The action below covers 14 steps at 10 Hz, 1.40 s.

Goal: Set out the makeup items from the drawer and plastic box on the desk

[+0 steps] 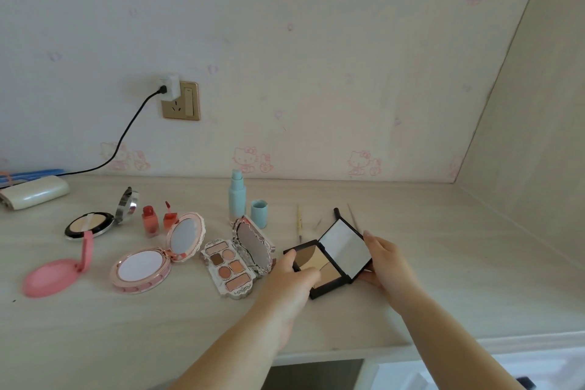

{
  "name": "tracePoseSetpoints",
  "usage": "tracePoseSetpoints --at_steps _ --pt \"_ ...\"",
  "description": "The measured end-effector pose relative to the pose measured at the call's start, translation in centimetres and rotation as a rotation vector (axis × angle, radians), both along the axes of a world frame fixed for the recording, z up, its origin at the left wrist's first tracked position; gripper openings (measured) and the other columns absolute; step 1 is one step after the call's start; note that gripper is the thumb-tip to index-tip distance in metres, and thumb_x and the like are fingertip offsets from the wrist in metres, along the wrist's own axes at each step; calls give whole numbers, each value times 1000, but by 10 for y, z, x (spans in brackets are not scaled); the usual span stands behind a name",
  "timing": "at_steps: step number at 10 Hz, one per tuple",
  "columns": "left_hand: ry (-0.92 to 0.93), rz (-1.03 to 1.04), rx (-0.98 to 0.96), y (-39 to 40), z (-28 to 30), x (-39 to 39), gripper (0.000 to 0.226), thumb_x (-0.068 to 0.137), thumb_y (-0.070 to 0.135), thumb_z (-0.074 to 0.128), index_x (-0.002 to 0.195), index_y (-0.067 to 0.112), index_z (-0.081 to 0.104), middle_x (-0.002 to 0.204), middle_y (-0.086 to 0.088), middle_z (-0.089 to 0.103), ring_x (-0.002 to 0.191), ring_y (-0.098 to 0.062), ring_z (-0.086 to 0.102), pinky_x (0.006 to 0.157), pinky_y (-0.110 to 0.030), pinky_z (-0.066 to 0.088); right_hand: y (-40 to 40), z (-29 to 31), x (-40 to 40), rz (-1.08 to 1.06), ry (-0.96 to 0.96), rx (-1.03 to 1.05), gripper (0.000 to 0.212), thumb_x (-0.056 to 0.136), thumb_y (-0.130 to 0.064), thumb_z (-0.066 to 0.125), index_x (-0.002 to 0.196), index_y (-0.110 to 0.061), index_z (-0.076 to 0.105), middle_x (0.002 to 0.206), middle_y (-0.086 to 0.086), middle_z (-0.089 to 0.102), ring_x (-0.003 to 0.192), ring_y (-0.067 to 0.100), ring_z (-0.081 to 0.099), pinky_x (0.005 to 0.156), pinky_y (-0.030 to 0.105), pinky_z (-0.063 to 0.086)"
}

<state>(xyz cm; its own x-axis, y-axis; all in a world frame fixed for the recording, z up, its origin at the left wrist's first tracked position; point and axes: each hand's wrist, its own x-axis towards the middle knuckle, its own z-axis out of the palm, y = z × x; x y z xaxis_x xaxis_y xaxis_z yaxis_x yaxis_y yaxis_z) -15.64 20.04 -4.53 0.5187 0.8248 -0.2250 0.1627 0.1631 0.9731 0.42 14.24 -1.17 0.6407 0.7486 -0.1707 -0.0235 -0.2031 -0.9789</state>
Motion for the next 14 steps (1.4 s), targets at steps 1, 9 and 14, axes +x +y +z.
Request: tracePoseSetpoints --at_steps 1,9,14 --pt "-3 3 -7 2 -4 1 75 52 36 59 126 30 53 108 0 69 105 -21 63 101 -45 46 -2 0 1 -5 -24 17 31 99 -30 42 89 -14 67 85 7 70 80 23 67 71 34 58" --pt "-21 18 -20 -8 11 -4 47 51 34 60 97 28 63 110 -6 67 111 -25 59 106 -48 38 -10 -4 14 16 -364 -19 20 95 -24 52 109 -26 65 85 -22 63 92 13 59 83 28 40" --pt "-197 60 199 18 89 -38 38 88 16 63 119 34 51 124 11 55 108 1 55 101 -37 48 25 63 -17 146 -477 156 27 93 -29 54 120 -34 58 117 -19 59 114 -1 51 92 20 34"
